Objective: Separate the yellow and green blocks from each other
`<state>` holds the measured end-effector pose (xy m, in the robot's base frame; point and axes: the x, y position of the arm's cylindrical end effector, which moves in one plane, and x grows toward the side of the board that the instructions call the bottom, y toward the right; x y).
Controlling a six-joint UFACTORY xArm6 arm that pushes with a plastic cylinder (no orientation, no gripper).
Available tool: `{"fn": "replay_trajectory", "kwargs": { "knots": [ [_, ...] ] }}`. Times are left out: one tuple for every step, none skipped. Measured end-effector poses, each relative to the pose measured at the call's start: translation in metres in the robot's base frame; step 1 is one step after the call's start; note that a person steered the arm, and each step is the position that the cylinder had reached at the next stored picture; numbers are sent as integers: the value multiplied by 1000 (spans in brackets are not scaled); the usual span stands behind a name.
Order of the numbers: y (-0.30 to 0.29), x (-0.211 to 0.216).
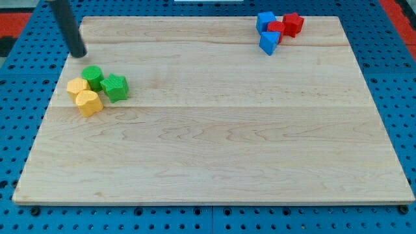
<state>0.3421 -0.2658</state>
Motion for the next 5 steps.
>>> {"fn": "replay_trajectory", "kwargs": {
  "knots": [
    [0, 69],
    [0, 72],
    [0, 73],
    [4, 80],
    [33, 66]
  ]
}}
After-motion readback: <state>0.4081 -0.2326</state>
